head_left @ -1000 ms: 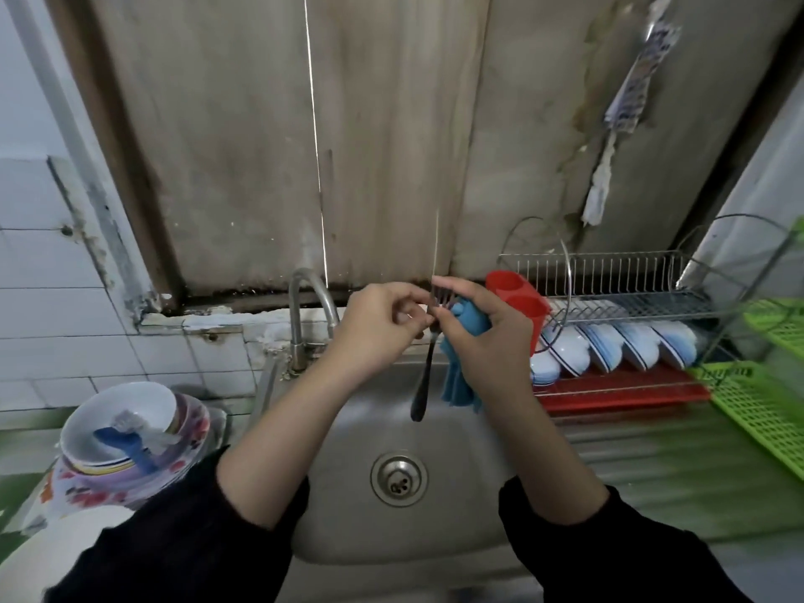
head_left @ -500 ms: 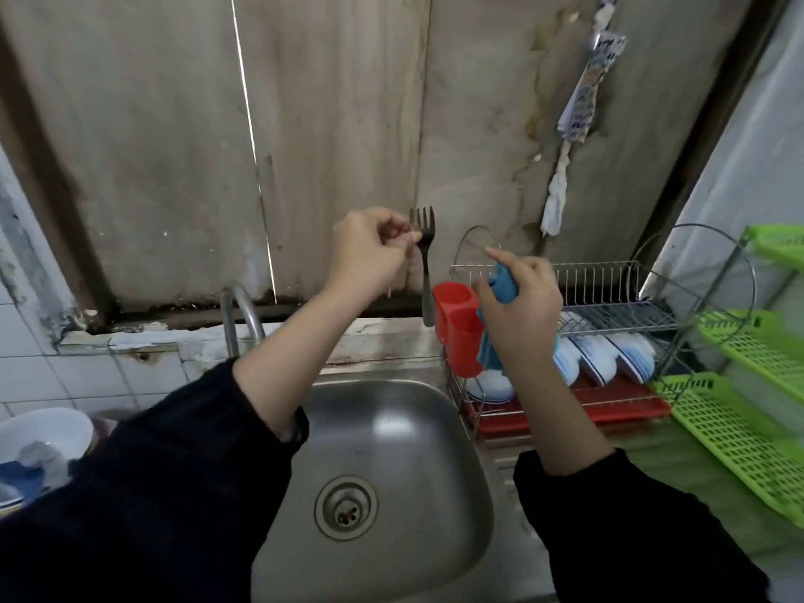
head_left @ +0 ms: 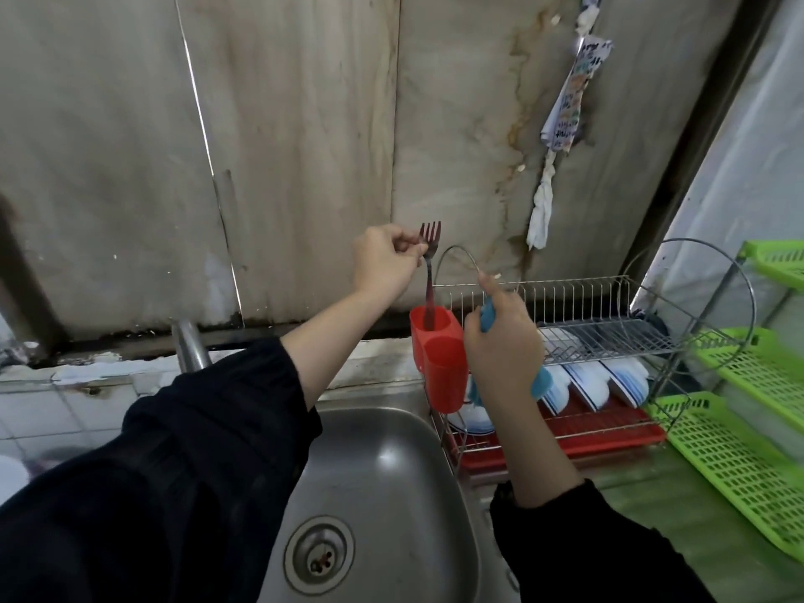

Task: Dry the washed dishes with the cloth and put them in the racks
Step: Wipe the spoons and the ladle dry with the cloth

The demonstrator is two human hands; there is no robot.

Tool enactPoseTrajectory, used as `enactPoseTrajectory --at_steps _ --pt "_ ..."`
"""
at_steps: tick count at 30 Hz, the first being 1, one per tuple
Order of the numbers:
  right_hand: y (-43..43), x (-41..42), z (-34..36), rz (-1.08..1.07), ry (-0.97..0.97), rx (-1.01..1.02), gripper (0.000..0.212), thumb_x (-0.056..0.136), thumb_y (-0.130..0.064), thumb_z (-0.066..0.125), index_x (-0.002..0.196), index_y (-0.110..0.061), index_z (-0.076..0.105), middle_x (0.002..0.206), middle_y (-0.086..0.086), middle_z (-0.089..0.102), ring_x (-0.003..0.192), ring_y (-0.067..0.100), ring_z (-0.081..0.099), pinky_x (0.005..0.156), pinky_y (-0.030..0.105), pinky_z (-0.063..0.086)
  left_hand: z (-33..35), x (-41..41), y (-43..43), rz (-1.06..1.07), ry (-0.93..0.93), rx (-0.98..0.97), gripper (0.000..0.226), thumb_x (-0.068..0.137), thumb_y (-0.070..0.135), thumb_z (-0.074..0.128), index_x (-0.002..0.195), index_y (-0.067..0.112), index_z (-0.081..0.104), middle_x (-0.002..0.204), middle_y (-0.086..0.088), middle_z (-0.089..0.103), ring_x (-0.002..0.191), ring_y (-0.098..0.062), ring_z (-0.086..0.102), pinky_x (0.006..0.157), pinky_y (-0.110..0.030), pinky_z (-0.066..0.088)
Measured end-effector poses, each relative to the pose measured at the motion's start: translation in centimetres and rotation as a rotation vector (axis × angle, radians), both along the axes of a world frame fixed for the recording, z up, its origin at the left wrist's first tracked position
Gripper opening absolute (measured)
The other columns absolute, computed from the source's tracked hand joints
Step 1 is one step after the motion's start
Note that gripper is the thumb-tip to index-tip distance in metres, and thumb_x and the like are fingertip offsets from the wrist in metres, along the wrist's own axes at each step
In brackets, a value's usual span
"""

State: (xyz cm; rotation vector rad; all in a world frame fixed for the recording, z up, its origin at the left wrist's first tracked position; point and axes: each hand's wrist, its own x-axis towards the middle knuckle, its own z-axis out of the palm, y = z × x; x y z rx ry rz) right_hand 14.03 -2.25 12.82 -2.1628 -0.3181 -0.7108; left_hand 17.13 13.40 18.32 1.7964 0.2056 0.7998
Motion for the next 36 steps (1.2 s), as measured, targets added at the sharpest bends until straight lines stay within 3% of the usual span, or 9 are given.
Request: enactPoseTrajectory --at_steps 6,10,15,23,26,28,30,33,36 --pt "-0.2 0.3 0.5 0.026 0.066 0.078 0.04 0.091 -0.013 0.057 0.128 -0.028 0.059 0.119 -0.007 0.064 0.086 0.01 0.055 0.07 0.027 0.04 -3.8 2.4 -1.1 0.021 0.219 -0.156 0.011 0.086 0.004 0.07 0.076 0.008 0.068 0.065 -0.004 0.063 0.048 -0.009 0.06 0.06 -0.029 0.055" --pt "-0.4 0.1 0.6 0.041 0.065 0.076 0.04 0.091 -0.013 0.058 0.127 -0.028 0.059 0.12 -0.009 0.064 0.09 0.011 0.058 0.073 0.026 0.041 -4.6 3.4 -1.2 0.14 0.222 -0.129 0.01 0.085 0.014 0.074 0.091 0.006 0.075 0.088 -0.002 0.07 0.084 -0.014 0.064 0.076 -0.023 0.049" --pt "-0.5 0.1 0.6 0.07 0.055 0.078 0.039 0.09 -0.011 0.058 0.126 -0.027 0.059 0.123 -0.009 0.062 0.095 0.013 0.061 0.075 0.028 0.046 -5.1 4.5 -0.9 0.139 0.339 -0.171 0.008 0.086 0.007 0.07 0.091 0.01 0.075 0.103 -0.007 0.073 0.099 -0.021 0.067 0.084 -0.025 0.051" --pt "-0.7 -0.2 0.5 0.116 0.081 0.048 0.044 0.091 -0.012 0.057 0.131 -0.03 0.055 0.111 -0.005 0.064 0.084 0.012 0.06 0.074 0.035 0.054 -6.2 4.2 -1.5 0.118 0.398 -0.32 0.023 0.088 0.001 0.065 0.068 0.012 0.064 0.071 0.003 0.059 0.079 -0.014 0.059 0.092 -0.027 0.049" --pt "-0.9 -0.5 0.5 0.133 0.099 -0.019 0.051 0.093 -0.014 0.057 0.14 -0.032 0.047 0.114 -0.003 0.062 0.085 0.013 0.06 0.075 0.036 0.055 -6.5 3.5 -1.1 0.11 0.394 -0.28 0.025 0.091 0.001 0.059 0.069 0.014 0.062 0.076 -0.002 0.059 0.088 -0.023 0.06 0.086 -0.031 0.052" --pt "-0.9 -1.0 0.6 0.101 0.09 -0.092 0.054 0.094 -0.017 0.057 0.143 -0.032 0.044 0.112 -0.002 0.056 0.085 0.013 0.058 0.075 0.035 0.055 -6.6 2.2 -0.7 0.08 0.395 -0.256 0.011 0.091 0.004 0.058 0.093 0.009 0.068 0.094 -0.005 0.063 0.092 -0.025 0.062 0.081 -0.029 0.053" --pt "-0.7 -1.9 0.6 0.019 -0.007 -0.108 0.049 0.091 -0.015 0.061 0.137 -0.028 0.053 0.105 -0.002 0.047 0.081 0.015 0.054 0.068 0.034 0.055 -7.2 0.9 -0.1 0.049 0.395 -0.207 0.024 0.089 0.004 0.061 0.113 0.006 0.066 0.111 -0.005 0.064 0.101 -0.022 0.062 0.081 -0.024 0.049" --pt "0.1 -3.6 0.2 -0.01 -0.258 0.003 0.037 0.083 -0.009 0.069 0.118 -0.018 0.068 0.098 0.004 0.051 0.077 0.016 0.053 0.055 0.026 0.048 -7.3 -2.7 0.5 0.045 0.375 -0.074 0.027 0.091 0.003 0.059 0.115 0.011 0.067 0.108 -0.001 0.062 0.102 -0.014 0.057 0.086 -0.021 0.043" --pt "1.8 -5.7 -0.3 0.07 -0.276 0.078 0.029 0.083 -0.01 0.07 0.111 -0.015 0.07 0.095 0.004 0.055 0.077 0.011 0.049 0.061 0.017 0.041 -7.3 -7.3 1.2 0.013 0.331 0.004 0.021 0.092 0.005 0.059 0.105 0.016 0.071 0.103 0.0 0.066 0.097 -0.013 0.059 0.084 -0.02 0.043"
